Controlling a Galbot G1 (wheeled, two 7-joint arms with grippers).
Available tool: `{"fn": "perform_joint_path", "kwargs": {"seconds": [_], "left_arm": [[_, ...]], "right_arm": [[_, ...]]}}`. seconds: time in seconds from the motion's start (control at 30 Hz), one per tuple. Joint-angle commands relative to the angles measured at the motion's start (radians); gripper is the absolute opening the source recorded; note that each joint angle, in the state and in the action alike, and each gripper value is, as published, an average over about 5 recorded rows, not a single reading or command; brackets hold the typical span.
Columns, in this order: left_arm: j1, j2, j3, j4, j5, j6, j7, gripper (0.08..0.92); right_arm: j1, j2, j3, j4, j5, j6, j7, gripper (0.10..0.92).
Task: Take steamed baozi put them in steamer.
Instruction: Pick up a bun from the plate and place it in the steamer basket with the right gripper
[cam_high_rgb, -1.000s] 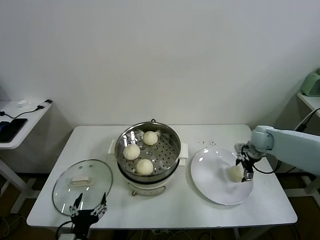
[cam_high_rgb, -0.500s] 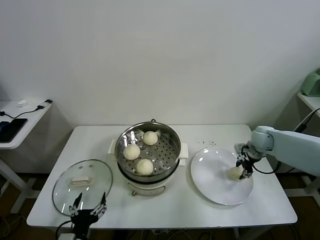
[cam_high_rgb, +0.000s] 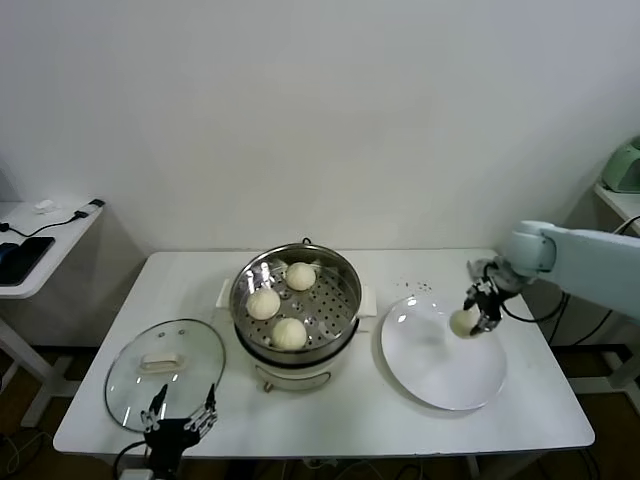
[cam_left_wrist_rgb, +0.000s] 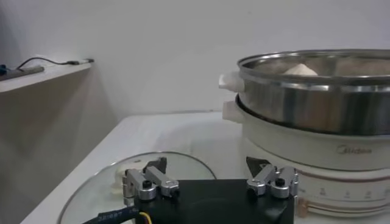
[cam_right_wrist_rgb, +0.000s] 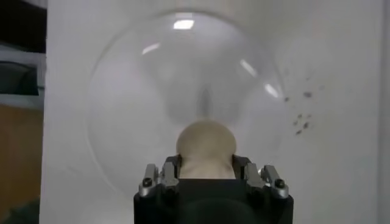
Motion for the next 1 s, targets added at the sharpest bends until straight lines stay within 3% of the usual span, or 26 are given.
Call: {"fn": "perform_joint_path", "kwargs": {"seconds": [0.03,0.2,0.37,0.6,1.0], "left_arm": [[0.002,-0.001,0.005,-0.008,0.006,0.003,0.001,0.823],[0.004,-0.005,0.015,-0.019,0.012,0.003,0.0,0.823],[0.009,-0.011,0.023,-0.028,0.017,0.002,0.0,0.823],[0.017,-0.01,0.018,-0.034,0.014,-0.002,-0.001,0.823],[0.022,-0.009,0.015,-0.031,0.008,-0.001,0.0,0.823]], "right_arm": [[0.387,0.099,-0.158,0.161,0.266,-0.002,-0.005,0.577],[0.457,0.205,-0.105,0.211,0.419,-0.049,0.035,0.577],[0.405,0.315,-0.028,0.232,0.482,-0.097,0.09,0.577],[0.242,0.424,0.015,0.193,0.448,-0.142,0.16,0.577],[-0.001,0.464,0.041,0.069,0.34,-0.205,0.249,0.577]]}}
